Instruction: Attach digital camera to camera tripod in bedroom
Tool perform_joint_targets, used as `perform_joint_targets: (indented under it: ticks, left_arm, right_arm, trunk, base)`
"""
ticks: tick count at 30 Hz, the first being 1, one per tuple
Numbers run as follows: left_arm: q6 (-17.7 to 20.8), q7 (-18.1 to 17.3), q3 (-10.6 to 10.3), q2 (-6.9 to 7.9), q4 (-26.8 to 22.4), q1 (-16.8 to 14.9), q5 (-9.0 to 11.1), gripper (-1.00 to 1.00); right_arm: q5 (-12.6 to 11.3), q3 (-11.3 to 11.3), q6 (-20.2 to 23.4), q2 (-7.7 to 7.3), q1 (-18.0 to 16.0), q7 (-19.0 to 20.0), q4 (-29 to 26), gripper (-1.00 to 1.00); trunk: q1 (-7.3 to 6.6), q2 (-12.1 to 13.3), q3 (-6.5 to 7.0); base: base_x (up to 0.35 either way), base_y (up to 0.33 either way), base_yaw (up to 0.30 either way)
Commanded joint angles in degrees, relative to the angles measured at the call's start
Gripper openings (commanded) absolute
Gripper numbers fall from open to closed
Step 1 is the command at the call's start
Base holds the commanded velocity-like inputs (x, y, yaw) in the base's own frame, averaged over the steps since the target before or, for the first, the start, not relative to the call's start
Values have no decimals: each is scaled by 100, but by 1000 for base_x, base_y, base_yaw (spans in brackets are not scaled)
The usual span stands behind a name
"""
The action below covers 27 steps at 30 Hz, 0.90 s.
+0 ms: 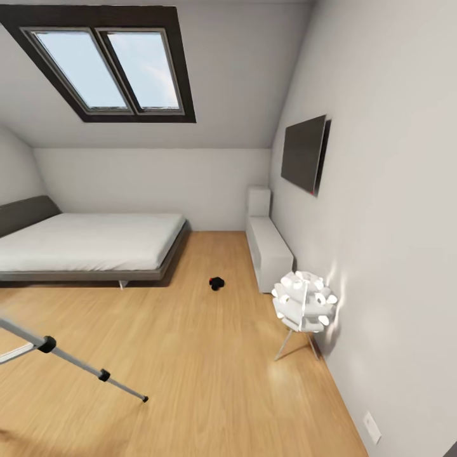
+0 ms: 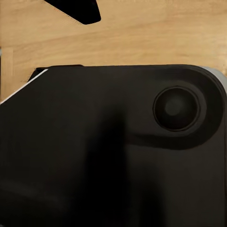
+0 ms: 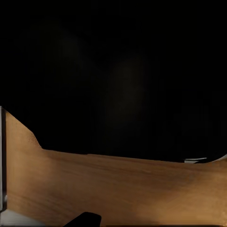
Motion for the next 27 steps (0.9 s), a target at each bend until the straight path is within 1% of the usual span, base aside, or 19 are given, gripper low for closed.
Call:
perform_joint_targets:
  ticks: [1, 22, 27]
  left_arm:
    - [11, 2, 2, 0, -10, 2, 36, 100]
    - [24, 21, 3, -1, -5, 2, 55, 100]
    - [24, 21, 3, -1, -5, 2, 55, 100]
  right_arm:
    - [4, 5, -3, 0, -1, -5, 0, 100]
    - [3, -4, -4, -8, -1, -3, -7, 100]
    - [4, 3, -4, -8, -1, -3, -6, 100]
  trunk:
    - [3, -2, -4]
    - [3, -2, -4]
    - [3, -2, -4]
  base:
    - [321, 0, 0]
    - [323, -1, 0]
    - [322, -88, 0]
